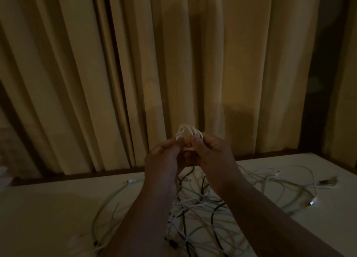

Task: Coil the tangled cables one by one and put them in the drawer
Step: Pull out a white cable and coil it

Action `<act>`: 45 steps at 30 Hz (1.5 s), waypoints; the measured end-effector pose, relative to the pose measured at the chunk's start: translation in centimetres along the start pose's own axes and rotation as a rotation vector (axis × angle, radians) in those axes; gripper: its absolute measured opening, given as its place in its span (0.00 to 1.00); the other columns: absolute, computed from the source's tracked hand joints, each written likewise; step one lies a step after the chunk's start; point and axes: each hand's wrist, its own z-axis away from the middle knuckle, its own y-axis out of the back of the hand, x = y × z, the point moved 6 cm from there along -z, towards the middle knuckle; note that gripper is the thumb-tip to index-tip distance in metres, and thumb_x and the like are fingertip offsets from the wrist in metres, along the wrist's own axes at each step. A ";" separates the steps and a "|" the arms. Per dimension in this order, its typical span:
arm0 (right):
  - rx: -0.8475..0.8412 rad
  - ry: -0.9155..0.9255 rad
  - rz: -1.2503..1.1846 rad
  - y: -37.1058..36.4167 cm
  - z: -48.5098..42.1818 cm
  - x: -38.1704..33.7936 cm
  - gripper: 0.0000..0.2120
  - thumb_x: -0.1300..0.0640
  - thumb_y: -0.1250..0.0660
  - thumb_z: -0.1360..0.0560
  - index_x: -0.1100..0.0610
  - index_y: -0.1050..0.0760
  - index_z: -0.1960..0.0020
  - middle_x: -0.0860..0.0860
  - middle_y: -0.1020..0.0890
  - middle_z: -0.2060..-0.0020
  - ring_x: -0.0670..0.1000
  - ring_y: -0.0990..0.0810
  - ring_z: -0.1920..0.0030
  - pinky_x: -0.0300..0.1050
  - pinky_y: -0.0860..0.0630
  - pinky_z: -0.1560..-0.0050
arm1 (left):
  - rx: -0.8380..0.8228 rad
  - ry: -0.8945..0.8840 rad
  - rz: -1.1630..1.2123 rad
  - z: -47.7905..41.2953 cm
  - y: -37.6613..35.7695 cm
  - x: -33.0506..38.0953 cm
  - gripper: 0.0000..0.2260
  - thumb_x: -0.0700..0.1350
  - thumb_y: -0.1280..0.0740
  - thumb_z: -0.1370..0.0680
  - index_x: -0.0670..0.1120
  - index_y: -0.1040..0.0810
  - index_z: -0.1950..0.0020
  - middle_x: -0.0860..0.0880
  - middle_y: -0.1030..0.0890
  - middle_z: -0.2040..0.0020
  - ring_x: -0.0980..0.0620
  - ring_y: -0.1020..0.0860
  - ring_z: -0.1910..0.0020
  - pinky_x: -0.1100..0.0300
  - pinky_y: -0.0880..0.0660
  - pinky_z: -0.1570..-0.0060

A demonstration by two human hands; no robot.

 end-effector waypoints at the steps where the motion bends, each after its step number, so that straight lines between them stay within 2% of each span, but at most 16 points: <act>1: -0.001 0.004 0.012 0.0 0.0 0.2 0.13 0.57 0.40 0.16 0.62 0.19 0.43 0.61 0.14 0.51 0.62 0.14 0.49 0.65 0.18 0.47 | 0.002 0.007 -0.006 -0.1 0.1 0.0 0.10 0.42 0.27 0.24 0.41 0.17 0.44 0.41 0.13 0.52 0.42 0.14 0.53 0.43 0.18 0.48; 5: 0.026 0.053 0.021 -0.2 0.4 0.5 0.13 0.57 0.40 0.16 0.61 0.19 0.41 0.59 0.14 0.51 0.60 0.14 0.51 0.61 0.17 0.50 | 0.041 -0.007 0.041 -0.5 0.6 0.4 0.08 0.36 0.28 0.24 0.41 0.20 0.46 0.38 0.14 0.54 0.41 0.14 0.57 0.44 0.17 0.56; 8: 0.165 0.087 0.040 0.3 0.8 1.0 0.11 0.57 0.37 0.17 0.61 0.18 0.44 0.57 0.13 0.55 0.57 0.13 0.54 0.53 0.15 0.54 | 0.084 -0.047 0.050 -0.6 0.8 0.2 0.11 0.36 0.27 0.25 0.45 0.22 0.45 0.39 0.14 0.52 0.41 0.14 0.55 0.40 0.18 0.52; 11: 0.289 0.088 0.113 1.1 1.0 1.8 0.10 0.56 0.35 0.18 0.61 0.18 0.47 0.56 0.13 0.59 0.56 0.13 0.58 0.54 0.15 0.58 | 0.094 -0.047 0.045 -1.0 0.9 -0.4 0.11 0.37 0.28 0.24 0.47 0.23 0.44 0.43 0.15 0.52 0.45 0.15 0.55 0.50 0.18 0.56; 14: 0.292 0.063 0.130 1.2 0.8 2.3 0.10 0.55 0.34 0.18 0.61 0.19 0.49 0.57 0.14 0.61 0.57 0.13 0.60 0.56 0.15 0.58 | 0.006 0.040 0.118 -1.6 0.8 -1.0 0.14 0.40 0.29 0.24 0.44 0.22 0.39 0.41 0.15 0.46 0.46 0.16 0.53 0.54 0.21 0.60; 17: 0.272 0.037 0.138 1.2 0.6 2.5 0.11 0.56 0.35 0.18 0.62 0.18 0.49 0.57 0.14 0.61 0.55 0.13 0.61 0.49 0.16 0.60 | -0.155 0.095 0.174 -1.6 0.3 -1.1 0.14 0.43 0.36 0.20 0.38 0.21 0.38 0.36 0.18 0.41 0.44 0.18 0.49 0.53 0.22 0.55; 21: 0.258 0.005 0.118 1.6 0.4 2.4 0.10 0.57 0.34 0.18 0.62 0.18 0.50 0.58 0.14 0.62 0.58 0.13 0.61 0.51 0.16 0.58 | -0.273 0.171 0.255 -1.0 0.1 -1.6 0.15 0.43 0.41 0.17 0.40 0.15 0.49 0.41 0.15 0.52 0.49 0.18 0.60 0.59 0.27 0.61; 24: 0.263 0.007 0.139 1.8 0.2 2.1 0.12 0.56 0.34 0.18 0.62 0.18 0.54 0.59 0.16 0.66 0.60 0.14 0.64 0.53 0.16 0.59 | -0.291 0.205 0.353 -0.7 0.0 -1.6 0.17 0.43 0.42 0.17 0.37 0.15 0.49 0.41 0.16 0.58 0.47 0.20 0.63 0.56 0.30 0.58; 27: 0.262 0.022 0.176 1.9 0.1 1.9 0.12 0.55 0.34 0.18 0.61 0.18 0.55 0.58 0.16 0.67 0.59 0.15 0.65 0.56 0.17 0.58 | -0.296 0.166 0.323 -0.6 -0.1 -1.0 0.15 0.46 0.39 0.18 0.37 0.18 0.48 0.42 0.17 0.61 0.46 0.19 0.64 0.53 0.27 0.58; 29: 0.255 0.031 0.163 1.9 0.1 1.8 0.11 0.56 0.34 0.18 0.60 0.18 0.55 0.57 0.15 0.66 0.57 0.14 0.64 0.56 0.16 0.58 | -0.298 0.106 0.179 -0.6 -0.2 -0.5 0.14 0.45 0.36 0.20 0.35 0.19 0.43 0.39 0.16 0.52 0.41 0.16 0.55 0.47 0.20 0.52; 31: 0.239 0.046 0.154 1.8 0.3 1.6 0.10 0.57 0.34 0.18 0.61 0.17 0.53 0.56 0.14 0.64 0.56 0.13 0.61 0.56 0.16 0.56 | -0.274 0.052 0.048 -0.6 -0.4 -0.4 0.12 0.40 0.34 0.21 0.34 0.20 0.41 0.34 0.17 0.45 0.34 0.18 0.44 0.36 0.23 0.40; 33: 0.230 0.053 0.158 1.6 0.4 1.7 0.10 0.57 0.34 0.18 0.61 0.17 0.51 0.55 0.13 0.61 0.55 0.13 0.59 0.58 0.16 0.54 | -0.166 0.028 -0.038 -0.9 0.0 -0.5 0.09 0.38 0.30 0.23 0.36 0.19 0.44 0.34 0.17 0.47 0.32 0.19 0.43 0.31 0.25 0.41; 37: 0.245 0.066 0.154 1.5 0.4 1.7 0.10 0.56 0.34 0.18 0.59 0.16 0.49 0.57 0.13 0.59 0.58 0.13 0.56 0.65 0.17 0.51 | -0.087 -0.104 -0.181 -0.8 0.0 0.2 0.07 0.37 0.28 0.26 0.45 0.16 0.50 0.42 0.14 0.54 0.39 0.16 0.50 0.40 0.18 0.49; 40: 0.268 0.054 0.059 1.8 0.4 1.5 0.10 0.56 0.35 0.18 0.59 0.16 0.50 0.59 0.13 0.58 0.61 0.13 0.55 0.66 0.18 0.51 | -0.093 -0.213 -0.294 -0.4 -0.2 1.0 0.11 0.39 0.27 0.26 0.51 0.16 0.46 0.47 0.14 0.55 0.44 0.16 0.56 0.48 0.19 0.57; 42: 0.272 0.042 -0.007 2.0 0.4 1.1 0.10 0.57 0.35 0.18 0.61 0.17 0.50 0.60 0.13 0.58 0.62 0.13 0.56 0.64 0.17 0.52 | -0.096 -0.237 -0.325 -0.4 -0.2 1.2 0.14 0.39 0.25 0.26 0.52 0.16 0.43 0.50 0.15 0.57 0.49 0.17 0.61 0.54 0.21 0.59; 45: 0.272 0.004 -0.047 2.1 0.3 0.7 0.10 0.58 0.33 0.19 0.65 0.18 0.51 0.60 0.14 0.60 0.58 0.13 0.59 0.53 0.16 0.58 | -0.066 -0.204 -0.225 -0.8 0.4 1.3 0.15 0.38 0.24 0.28 0.53 0.18 0.46 0.53 0.13 0.55 0.53 0.15 0.56 0.60 0.20 0.58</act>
